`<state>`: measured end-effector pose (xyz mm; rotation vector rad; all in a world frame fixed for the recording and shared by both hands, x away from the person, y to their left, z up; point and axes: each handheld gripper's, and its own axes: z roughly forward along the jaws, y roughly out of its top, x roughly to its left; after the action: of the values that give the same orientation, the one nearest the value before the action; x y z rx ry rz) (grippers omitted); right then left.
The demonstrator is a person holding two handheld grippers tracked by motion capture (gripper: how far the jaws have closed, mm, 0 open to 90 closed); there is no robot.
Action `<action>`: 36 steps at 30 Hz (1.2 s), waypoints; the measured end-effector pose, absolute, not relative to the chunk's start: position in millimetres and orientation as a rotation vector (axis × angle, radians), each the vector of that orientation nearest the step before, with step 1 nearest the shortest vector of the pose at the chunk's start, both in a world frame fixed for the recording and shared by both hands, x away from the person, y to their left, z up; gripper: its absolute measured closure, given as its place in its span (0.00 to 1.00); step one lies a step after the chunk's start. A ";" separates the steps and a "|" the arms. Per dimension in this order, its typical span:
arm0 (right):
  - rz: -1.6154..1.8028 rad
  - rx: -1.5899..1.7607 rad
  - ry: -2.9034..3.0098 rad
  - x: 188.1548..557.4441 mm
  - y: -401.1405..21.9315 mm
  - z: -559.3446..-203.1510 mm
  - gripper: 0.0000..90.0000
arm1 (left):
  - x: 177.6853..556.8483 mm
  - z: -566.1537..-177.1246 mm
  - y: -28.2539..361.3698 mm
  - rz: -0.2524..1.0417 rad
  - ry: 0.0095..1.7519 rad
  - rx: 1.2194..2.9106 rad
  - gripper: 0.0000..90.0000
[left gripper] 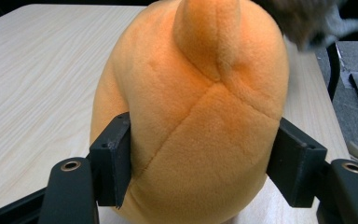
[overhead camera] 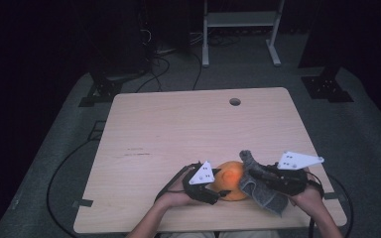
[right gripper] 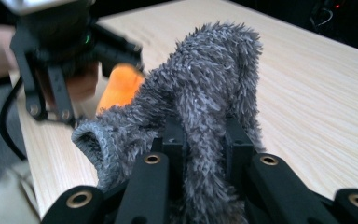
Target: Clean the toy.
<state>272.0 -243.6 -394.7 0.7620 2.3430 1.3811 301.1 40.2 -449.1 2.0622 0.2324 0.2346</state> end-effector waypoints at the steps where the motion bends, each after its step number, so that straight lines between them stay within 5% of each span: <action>1: 1.357 0.781 2.345 274.5 -245.1 -399.8 0.83 | 301.8 -449.3 41.1 0.233 0.233 2.062 0.35; 6: 1.254 0.958 2.335 283.3 -270.9 -418.6 0.83 | 304.9 -450.0 44.5 0.222 0.265 2.054 0.35; 21: 1.482 0.850 2.294 276.9 -251.7 -399.3 0.83 | 307.9 -452.4 46.7 0.208 0.308 2.038 0.35; 36: 1.305 0.851 2.323 282.1 -244.1 -411.9 0.83 | 305.8 -453.3 39.5 0.206 0.318 2.025 0.35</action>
<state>282.1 -244.1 -411.9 0.8513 2.3228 1.3051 305.8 39.5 -453.3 2.0254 0.3178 0.2059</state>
